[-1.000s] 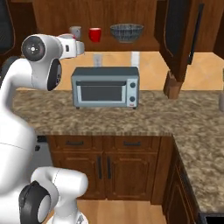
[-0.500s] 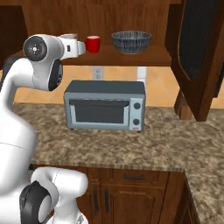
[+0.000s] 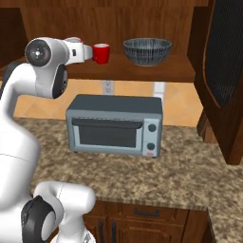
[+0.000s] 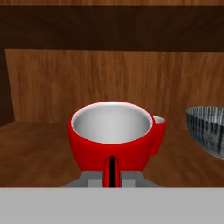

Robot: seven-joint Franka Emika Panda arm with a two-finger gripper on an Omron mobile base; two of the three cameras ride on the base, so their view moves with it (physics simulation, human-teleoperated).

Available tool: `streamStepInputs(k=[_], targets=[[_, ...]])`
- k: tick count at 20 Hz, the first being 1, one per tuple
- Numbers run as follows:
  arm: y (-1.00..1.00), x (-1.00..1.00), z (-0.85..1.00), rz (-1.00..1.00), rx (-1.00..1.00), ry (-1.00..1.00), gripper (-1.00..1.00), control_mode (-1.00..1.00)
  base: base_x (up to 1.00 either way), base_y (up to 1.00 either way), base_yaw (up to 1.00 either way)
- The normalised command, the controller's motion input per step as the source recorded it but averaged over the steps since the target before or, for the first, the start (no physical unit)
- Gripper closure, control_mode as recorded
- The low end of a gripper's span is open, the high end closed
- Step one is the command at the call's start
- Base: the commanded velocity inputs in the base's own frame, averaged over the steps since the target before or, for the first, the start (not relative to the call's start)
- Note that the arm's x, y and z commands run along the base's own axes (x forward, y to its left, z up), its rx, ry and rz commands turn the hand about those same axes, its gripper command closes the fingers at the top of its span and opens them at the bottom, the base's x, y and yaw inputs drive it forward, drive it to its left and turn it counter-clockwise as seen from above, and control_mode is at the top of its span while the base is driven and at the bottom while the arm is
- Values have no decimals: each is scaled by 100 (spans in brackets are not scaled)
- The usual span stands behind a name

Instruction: Gather all objects into one cabinet and sort the glasses and bowls to opposite sides.

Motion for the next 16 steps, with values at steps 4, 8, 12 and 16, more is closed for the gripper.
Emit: streamStepInputs(k=[4,8,12,16], targets=[[0,0,0,0,0,0,100,100,0,0,0],[0,0,0,0,0,0,100,100,0,0,0],[2,2,0,1,0,0,100,-100,0,0,0],[10,20,-28,27,5,0,100,-100,0,0,0]])
